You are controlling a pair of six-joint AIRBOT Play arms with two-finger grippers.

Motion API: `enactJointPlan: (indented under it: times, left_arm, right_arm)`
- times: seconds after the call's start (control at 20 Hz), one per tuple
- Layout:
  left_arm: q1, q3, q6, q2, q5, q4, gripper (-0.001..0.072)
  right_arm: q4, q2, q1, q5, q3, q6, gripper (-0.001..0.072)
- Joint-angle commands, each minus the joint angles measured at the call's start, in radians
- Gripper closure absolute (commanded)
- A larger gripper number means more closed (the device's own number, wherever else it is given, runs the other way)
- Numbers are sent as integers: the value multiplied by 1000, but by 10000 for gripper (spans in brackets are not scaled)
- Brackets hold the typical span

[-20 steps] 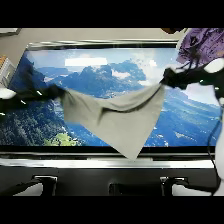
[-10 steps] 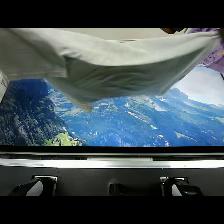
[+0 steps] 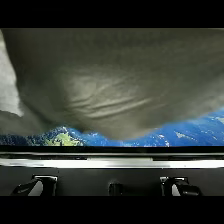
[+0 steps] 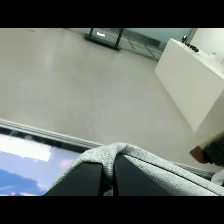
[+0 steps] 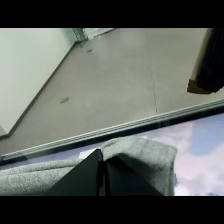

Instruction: Fold the clothes and pants, and hang the long-sleeved shirts on hangers.

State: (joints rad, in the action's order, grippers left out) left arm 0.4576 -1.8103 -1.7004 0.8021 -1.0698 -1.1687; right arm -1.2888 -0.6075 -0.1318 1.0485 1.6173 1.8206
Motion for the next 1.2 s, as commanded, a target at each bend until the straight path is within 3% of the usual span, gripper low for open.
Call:
enactJointPlan:
  times: [0.0, 0.2, 0.5, 0.7, 0.85, 0.9, 0.95, 1.0, 1.15]
  left_arm:
    - [-13, -2, 92, 122, -107, 32, 690]
    - [-126, -2, 206, 448, -127, 35, 690]
    - [-220, -2, 212, 914, -9, 35, 690]
    - [-243, -2, 189, 1078, 5, 36, 688]
    - [-246, -2, 187, 1122, 4, 36, 680]
    - [-243, -2, 172, 1122, 0, 35, 599]
    - [-236, -8, 164, 1120, -25, 36, 445]
    - [-225, -14, 144, 1113, -58, 42, 389]
    - [-167, -18, 218, 1050, -181, 88, 388]
  right_arm:
    - [-8, -151, 0, 116, -2, 66, 678]
    - [73, -526, 0, 232, -3, -8, 678]
    - [294, -1025, 8, -47, -3, -186, 678]
    - [308, -1175, 103, -248, -3, -238, 677]
    - [305, -1231, 169, -314, -3, -222, 677]
    - [299, -1240, 179, -312, -3, -211, 677]
    - [297, -1242, 181, -300, -3, -209, 674]
    - [297, -1238, 175, -274, -3, -200, 622]
    - [285, -1181, 103, -78, -1, -199, 321]
